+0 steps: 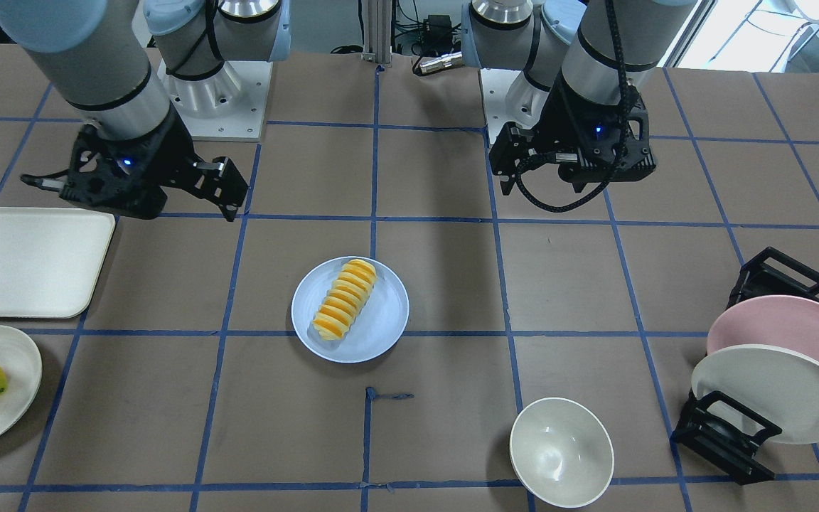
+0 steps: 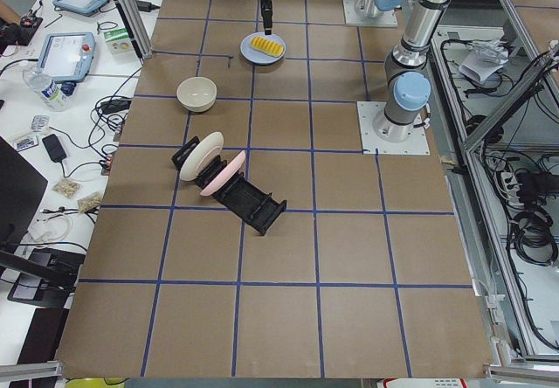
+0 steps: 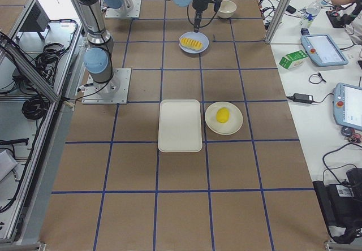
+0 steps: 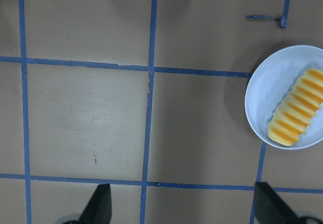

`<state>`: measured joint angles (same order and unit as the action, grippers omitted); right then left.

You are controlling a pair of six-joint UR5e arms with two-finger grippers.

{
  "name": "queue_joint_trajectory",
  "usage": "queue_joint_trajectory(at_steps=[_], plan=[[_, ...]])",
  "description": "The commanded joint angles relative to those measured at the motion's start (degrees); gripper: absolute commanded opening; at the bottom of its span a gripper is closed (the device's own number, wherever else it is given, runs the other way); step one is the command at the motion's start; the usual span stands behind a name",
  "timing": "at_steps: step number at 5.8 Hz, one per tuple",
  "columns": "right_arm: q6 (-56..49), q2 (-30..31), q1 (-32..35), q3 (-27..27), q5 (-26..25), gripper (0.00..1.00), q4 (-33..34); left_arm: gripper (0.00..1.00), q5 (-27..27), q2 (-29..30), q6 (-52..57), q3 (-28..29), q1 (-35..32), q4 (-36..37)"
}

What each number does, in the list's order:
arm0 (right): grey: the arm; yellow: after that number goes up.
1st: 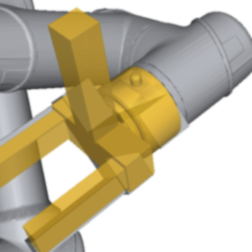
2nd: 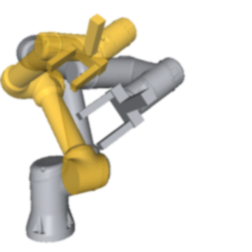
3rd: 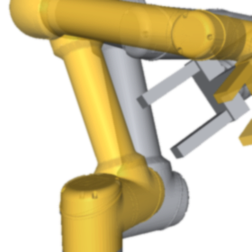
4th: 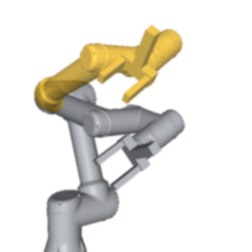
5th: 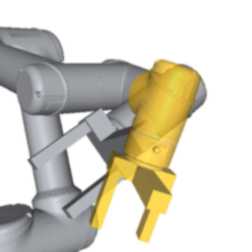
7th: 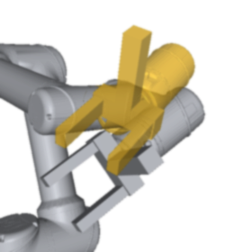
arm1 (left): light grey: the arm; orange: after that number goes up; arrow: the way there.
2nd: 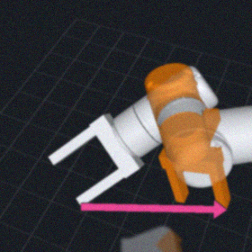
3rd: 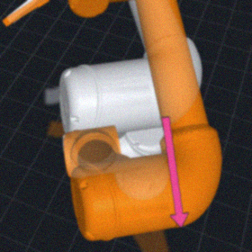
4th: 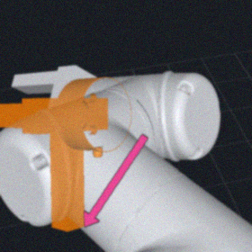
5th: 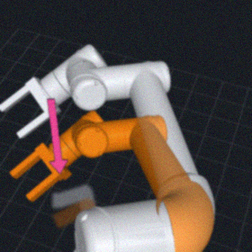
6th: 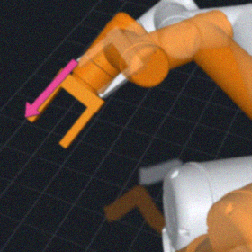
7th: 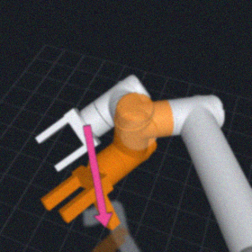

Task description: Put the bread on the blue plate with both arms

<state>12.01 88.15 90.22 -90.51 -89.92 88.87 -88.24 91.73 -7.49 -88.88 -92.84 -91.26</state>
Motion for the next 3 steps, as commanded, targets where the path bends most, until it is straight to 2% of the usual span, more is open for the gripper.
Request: queue_joint_trajectory(at_steps=[1,2,3], plan=[[-0.32,5.17,-1.63,0.15,-4.65,1.00,-4.40,1.00,0.00,-0.06,0.20,0.20,0.11,0.03],[-0.32,7.27,-1.28,-0.45,0.14,1.00,-7.54,1.00,0.00,-0.23,0.20,0.29,0.29,0.03],[-0.32,7.47,-1.10,-0.55,2.02,1.00,-7.74,1.00,0.00,-0.41,0.37,0.29,0.46,-0.05]])
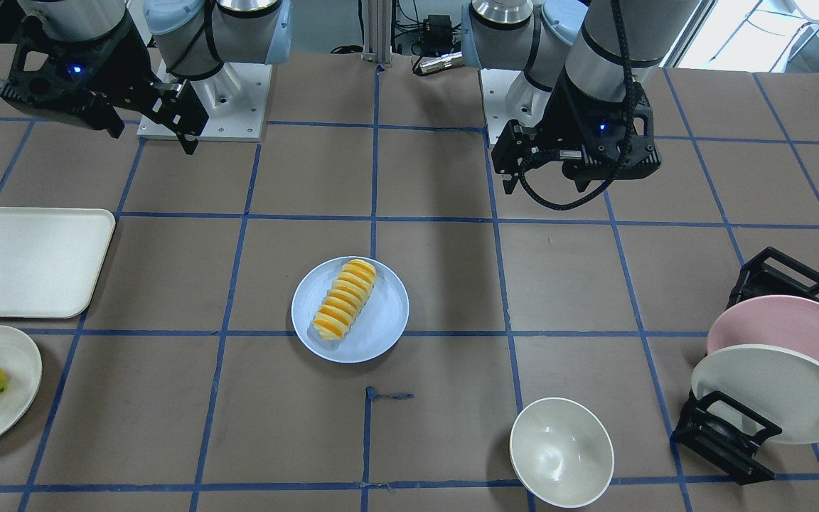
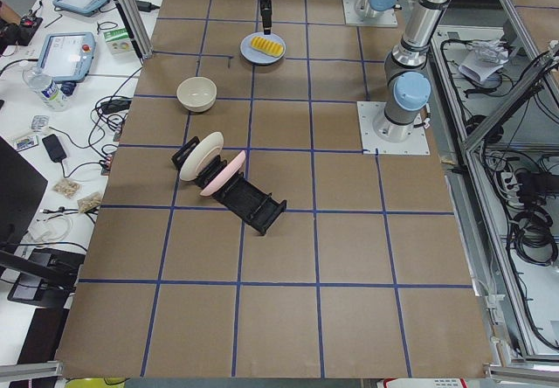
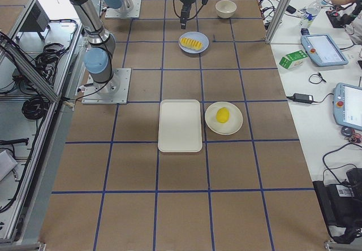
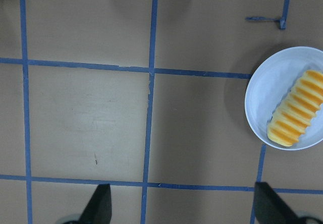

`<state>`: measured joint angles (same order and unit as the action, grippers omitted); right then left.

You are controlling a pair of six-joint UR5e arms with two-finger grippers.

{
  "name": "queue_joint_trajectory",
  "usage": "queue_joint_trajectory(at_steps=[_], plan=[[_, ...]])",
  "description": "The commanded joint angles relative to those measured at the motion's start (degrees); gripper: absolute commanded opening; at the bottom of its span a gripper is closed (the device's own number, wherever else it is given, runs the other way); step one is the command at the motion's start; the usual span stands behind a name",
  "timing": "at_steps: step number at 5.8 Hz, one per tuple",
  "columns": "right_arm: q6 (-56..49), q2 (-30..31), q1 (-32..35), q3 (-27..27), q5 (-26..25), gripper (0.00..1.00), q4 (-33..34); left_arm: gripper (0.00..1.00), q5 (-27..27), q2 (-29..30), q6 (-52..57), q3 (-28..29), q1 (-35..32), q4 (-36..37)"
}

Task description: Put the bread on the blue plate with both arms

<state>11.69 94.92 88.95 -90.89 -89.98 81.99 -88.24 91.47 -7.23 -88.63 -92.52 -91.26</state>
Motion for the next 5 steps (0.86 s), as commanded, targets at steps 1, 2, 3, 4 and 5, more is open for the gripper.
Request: queue_joint_trajectory(at_steps=[1,2,3,4,5], plan=[[-1.66,0.45,0.43,-0.52,2.09,1.00,-0.78,1.00,0.00,0.11,0.12,-0.13,0.32,0.03],[-6.20,0.01,0.43,-0.52,1.57,1.00,0.01,1.00,0.00,0.11,0.20,-0.13,0.41,0.03],[-5.89,-0.08,0.43,-0.52,1.65,1.00,0.63,1.00,0.00,0.20,0.29,-0.05,0.59,0.03],[-6.33,-0.08,0.43,-0.61,1.30,1.00,1.07,1.00,0.00,0.11,0.29,-0.13,0.50,0.03],[-6.33,-0.08,0.43,-0.61,1.04,1.00,1.07,1.00,0.00,0.11,0.29,-0.05,0.50,0.03]])
